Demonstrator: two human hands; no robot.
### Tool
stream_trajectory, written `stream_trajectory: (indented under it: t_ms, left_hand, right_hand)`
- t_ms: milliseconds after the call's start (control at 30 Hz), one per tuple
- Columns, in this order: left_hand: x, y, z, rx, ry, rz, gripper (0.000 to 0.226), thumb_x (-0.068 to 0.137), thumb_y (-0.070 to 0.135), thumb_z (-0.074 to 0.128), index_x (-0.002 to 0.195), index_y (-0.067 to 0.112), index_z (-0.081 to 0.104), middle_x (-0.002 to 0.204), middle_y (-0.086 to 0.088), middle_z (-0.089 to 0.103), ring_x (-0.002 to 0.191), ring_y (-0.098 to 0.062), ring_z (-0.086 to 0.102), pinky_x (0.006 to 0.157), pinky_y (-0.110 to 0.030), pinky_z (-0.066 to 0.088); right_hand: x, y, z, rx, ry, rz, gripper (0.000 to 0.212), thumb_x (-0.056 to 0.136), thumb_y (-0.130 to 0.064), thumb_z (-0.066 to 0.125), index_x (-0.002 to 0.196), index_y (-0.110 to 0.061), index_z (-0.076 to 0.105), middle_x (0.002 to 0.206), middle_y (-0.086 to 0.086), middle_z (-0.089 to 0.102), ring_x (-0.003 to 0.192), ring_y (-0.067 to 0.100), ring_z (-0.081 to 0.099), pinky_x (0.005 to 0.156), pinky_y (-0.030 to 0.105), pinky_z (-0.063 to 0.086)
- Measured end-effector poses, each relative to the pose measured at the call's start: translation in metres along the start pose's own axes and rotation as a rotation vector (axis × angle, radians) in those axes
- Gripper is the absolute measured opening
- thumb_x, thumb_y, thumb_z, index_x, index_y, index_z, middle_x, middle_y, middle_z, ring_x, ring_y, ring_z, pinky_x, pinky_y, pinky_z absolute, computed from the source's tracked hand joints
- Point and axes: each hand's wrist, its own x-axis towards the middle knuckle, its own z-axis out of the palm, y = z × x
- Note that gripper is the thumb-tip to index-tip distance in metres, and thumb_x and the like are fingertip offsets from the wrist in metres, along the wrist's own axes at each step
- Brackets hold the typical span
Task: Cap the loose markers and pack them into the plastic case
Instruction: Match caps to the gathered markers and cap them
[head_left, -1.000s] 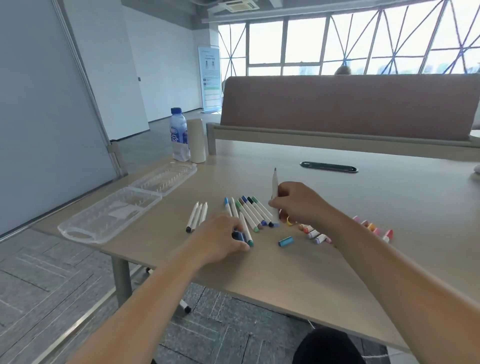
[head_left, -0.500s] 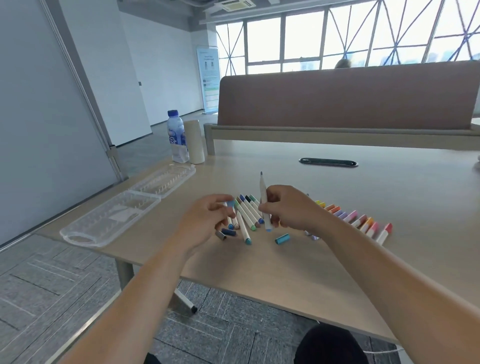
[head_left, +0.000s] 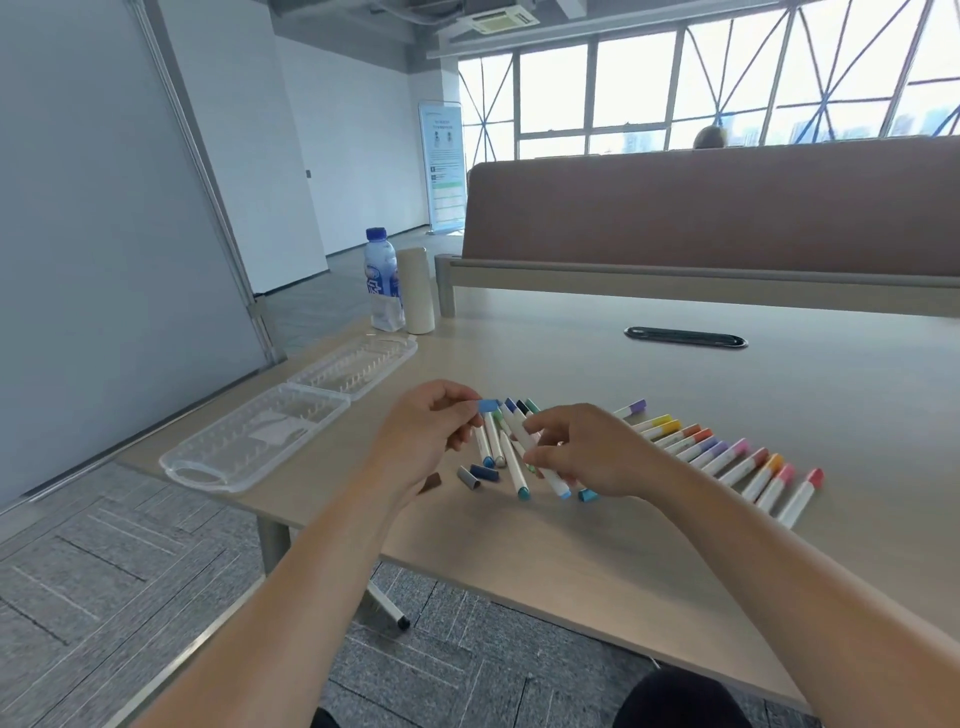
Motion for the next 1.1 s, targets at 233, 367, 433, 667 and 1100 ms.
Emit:
stream_trajectory:
  t_ms: [233, 367, 433, 667, 1100]
  left_hand:
    - [-0.003, 0.004, 0.0, 0.097, -0.011, 0.048, 0.015, 0.095, 0.001, 0.056, 0.096, 0.007, 0.069, 0.073, -0.007, 0.065, 0.056, -0.01, 0.05, 0.054, -0.02, 0.043]
    - [-0.001, 0.007, 0.002, 0.245, -0.028, 0.112, 0.021, 0.095, 0.01, 0.059, 0.087, 0.024, 0.072, 0.079, -0.006, 0.07, 0.06, -0.009, 0.051, 0.061, -0.023, 0.044]
    - [-0.003, 0.01, 0.005, 0.258, -0.017, 0.143, 0.024, 0.095, 0.012, 0.058, 0.084, 0.029, 0.071, 0.079, -0.005, 0.07, 0.061, -0.008, 0.052, 0.063, -0.025, 0.045]
    - [-0.003, 0.028, 0.018, 0.224, 0.046, 0.232, 0.026, 0.098, 0.017, 0.054, 0.092, 0.036, 0.07, 0.077, 0.012, 0.067, 0.066, 0.001, 0.059, 0.067, -0.019, 0.047]
    - [0.005, -0.012, -0.001, 0.029, 0.115, 0.045, 0.025, 0.097, 0.005, 0.048, 0.099, 0.017, 0.07, 0.079, -0.002, 0.069, 0.067, -0.017, 0.057, 0.062, -0.031, 0.048]
  right_hand:
    - [-0.002, 0.0, 0.0, -0.015, -0.031, 0.006, 0.036, 0.092, -0.027, 0.068, 0.128, -0.022, 0.065, 0.1, 0.0, 0.072, 0.069, 0.005, 0.059, 0.067, 0.019, 0.046]
    - [-0.004, -0.005, -0.004, -0.039, -0.034, -0.006, 0.033, 0.094, -0.026, 0.066, 0.126, -0.021, 0.068, 0.104, 0.003, 0.074, 0.09, 0.017, 0.064, 0.079, 0.028, 0.047]
    - [-0.005, -0.007, -0.006, -0.032, -0.034, -0.021, 0.031, 0.095, -0.026, 0.063, 0.125, -0.02, 0.069, 0.107, 0.004, 0.074, 0.097, 0.021, 0.064, 0.085, 0.033, 0.048]
    - [-0.004, -0.005, -0.012, 0.154, 0.068, -0.03, 0.017, 0.097, -0.028, 0.061, 0.105, -0.026, 0.076, 0.089, -0.009, 0.072, 0.086, 0.016, 0.064, 0.067, 0.018, 0.045]
    - [0.039, 0.0, 0.008, 0.142, 0.169, 0.167, 0.019, 0.09, -0.022, 0.069, 0.095, -0.004, 0.071, 0.086, 0.009, 0.073, 0.071, 0.021, 0.067, 0.065, 0.03, 0.054]
